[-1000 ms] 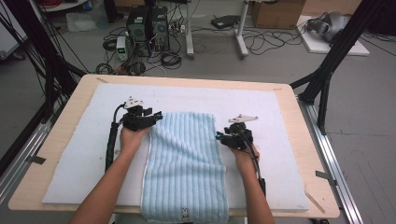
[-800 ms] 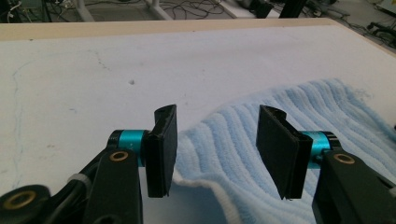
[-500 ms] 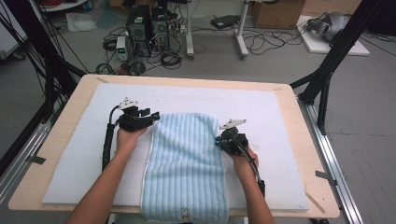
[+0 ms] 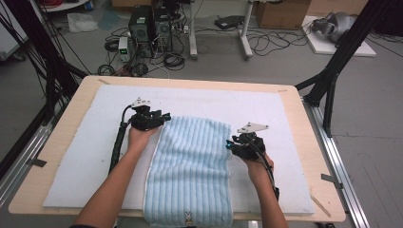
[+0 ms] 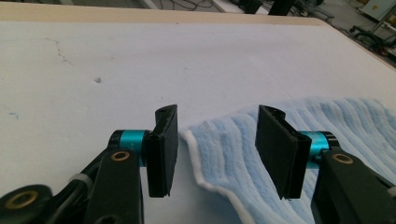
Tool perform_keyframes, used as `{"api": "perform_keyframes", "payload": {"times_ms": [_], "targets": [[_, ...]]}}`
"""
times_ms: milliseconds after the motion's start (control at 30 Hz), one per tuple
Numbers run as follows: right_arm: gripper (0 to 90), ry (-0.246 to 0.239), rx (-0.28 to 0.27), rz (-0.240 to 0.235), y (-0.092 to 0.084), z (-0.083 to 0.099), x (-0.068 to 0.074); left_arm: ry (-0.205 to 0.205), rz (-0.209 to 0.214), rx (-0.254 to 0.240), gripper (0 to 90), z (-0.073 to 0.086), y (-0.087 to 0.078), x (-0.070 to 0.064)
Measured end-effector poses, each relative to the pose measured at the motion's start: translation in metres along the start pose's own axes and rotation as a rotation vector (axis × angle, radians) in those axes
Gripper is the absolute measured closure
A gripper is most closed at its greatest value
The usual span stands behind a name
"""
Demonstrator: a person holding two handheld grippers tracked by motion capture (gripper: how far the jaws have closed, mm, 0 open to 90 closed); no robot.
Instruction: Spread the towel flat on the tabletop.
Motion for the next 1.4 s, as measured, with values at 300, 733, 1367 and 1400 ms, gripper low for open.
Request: {"api": "perform_keyframes", "payload": {"times_ms": [300, 733, 1367, 1400], "targets": [[54.0, 0.024, -0.013, 0.026, 0.002, 0.000, -0.008, 0.008, -0.060, 0.101, 56.2, 0.008, 0.026, 0.009], [45.8, 0.110, -0.008, 0.097, 0.026, -0.016, -0.042, 0.086, -0.115, 0.112, 86.4, 0.009, 0.021, 0.012], [68.8, 0.106, 0.159, 0.104, 0.097, -0.035, -0.052, 0.083, -0.113, 0.129, 86.3, 0.014, 0.014, 0.016], [72.9, 0.108, 0.159, 0.088, 0.098, -0.036, -0.050, 0.085, -0.113, 0.128, 86.4, 0.014, 0.014, 0.017]]}}
Point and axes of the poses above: each handheld gripper's, and its own axes: y roughly forward along the jaws, z roughly out of its underside, x roughly to its left, the point moved 9 cm from there along y, roughly forward along the jaws, and after that the axes turned 7 degrees about -y, right-handed, at the moved point
